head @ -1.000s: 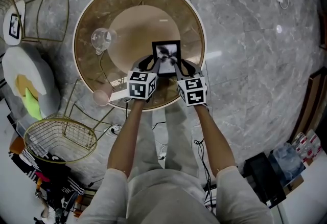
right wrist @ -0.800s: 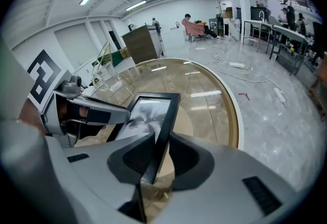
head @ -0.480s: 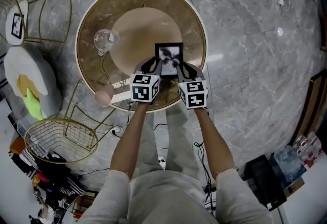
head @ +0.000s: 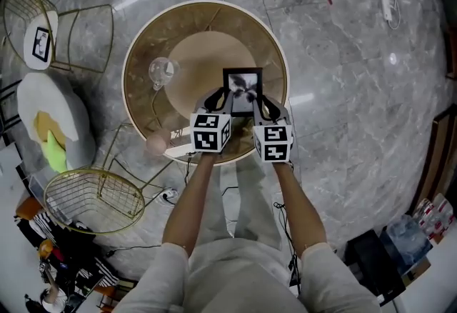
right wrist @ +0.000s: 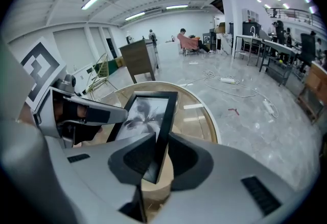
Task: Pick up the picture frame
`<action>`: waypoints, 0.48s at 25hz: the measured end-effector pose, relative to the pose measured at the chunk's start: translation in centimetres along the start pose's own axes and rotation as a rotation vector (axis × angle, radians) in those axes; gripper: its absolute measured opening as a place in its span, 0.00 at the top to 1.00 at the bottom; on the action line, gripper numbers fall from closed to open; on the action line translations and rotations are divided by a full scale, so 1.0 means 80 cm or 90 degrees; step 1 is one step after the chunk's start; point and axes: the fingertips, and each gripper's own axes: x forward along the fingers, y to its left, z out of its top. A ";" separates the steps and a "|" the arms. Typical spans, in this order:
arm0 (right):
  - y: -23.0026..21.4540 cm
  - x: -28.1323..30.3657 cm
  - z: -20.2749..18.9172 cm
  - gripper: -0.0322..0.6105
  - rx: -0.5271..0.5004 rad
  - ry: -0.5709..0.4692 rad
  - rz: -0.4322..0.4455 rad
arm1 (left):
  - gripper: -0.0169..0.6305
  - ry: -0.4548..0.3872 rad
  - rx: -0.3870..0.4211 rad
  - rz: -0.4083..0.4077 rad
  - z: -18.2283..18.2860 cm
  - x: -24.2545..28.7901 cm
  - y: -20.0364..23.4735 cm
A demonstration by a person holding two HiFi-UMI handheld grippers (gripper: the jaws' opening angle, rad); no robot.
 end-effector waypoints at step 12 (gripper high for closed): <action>-0.002 -0.076 0.117 0.83 -0.026 -0.113 -0.042 | 0.85 -0.102 0.037 0.004 0.120 -0.066 -0.039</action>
